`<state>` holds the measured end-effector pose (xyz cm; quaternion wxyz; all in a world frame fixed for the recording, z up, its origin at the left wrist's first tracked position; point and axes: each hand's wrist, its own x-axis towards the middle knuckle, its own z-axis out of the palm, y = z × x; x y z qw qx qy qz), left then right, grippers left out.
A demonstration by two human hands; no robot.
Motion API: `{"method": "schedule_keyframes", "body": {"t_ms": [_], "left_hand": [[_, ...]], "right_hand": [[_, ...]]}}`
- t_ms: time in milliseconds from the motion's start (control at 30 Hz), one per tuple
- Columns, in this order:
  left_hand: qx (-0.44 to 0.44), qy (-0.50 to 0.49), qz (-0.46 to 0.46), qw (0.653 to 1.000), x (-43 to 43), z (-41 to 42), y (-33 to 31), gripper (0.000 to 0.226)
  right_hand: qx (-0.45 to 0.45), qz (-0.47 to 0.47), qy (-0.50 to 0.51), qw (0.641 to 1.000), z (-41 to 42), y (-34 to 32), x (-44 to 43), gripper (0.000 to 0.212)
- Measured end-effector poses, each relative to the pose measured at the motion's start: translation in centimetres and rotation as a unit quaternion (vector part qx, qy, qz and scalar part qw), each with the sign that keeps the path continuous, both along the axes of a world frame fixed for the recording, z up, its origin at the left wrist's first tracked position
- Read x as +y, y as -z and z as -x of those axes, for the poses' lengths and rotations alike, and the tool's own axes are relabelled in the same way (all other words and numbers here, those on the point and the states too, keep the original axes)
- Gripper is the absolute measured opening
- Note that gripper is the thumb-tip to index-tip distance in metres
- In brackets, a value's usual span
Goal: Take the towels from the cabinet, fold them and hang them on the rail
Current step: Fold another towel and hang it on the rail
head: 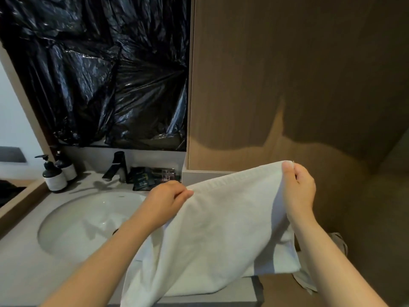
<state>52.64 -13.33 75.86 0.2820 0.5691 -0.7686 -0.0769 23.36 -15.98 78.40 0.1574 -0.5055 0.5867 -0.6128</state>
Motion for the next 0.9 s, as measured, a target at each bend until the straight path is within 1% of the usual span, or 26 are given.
{"method": "schedule_keyframes", "body": {"t_ms": [167, 333, 533, 600, 667, 767, 900], "left_hand": [[0.012, 0.047, -0.057, 0.997, 1.4, 0.2, 3.6, 0.028], [0.034, 0.034, -0.099, 0.994, 3.0, -0.3, 7.7, 0.027], [0.041, 0.043, -0.145, 0.988, 4.7, -0.3, 10.3, 0.027], [0.033, 0.051, -0.169, 0.984, 5.2, -0.2, 11.2, 0.023], [0.021, 0.051, -0.184, 0.981, 5.7, -0.1, 12.1, 0.026], [0.029, 0.035, -0.167, 0.985, 5.8, 0.2, 12.5, 0.028], [0.090, -0.039, -0.086, 0.991, 3.9, -1.0, 10.3, 0.041]], "right_hand": [[0.016, -0.014, 0.014, 1.000, 0.4, 1.0, 0.1, 0.031], [0.016, -0.045, 0.027, 0.999, 1.2, 2.4, 0.3, 0.029], [0.034, -0.068, 0.036, 0.996, 1.6, 3.5, 0.3, 0.027], [0.036, -0.076, 0.038, 0.996, 1.5, 3.9, 0.3, 0.026], [0.040, -0.077, 0.038, 0.996, 1.5, 4.1, 0.3, 0.026], [0.051, -0.070, 0.036, 0.996, 1.7, 4.1, 0.2, 0.029], [0.049, -0.064, 0.053, 0.995, 2.4, 3.7, 0.0, 0.027]]}}
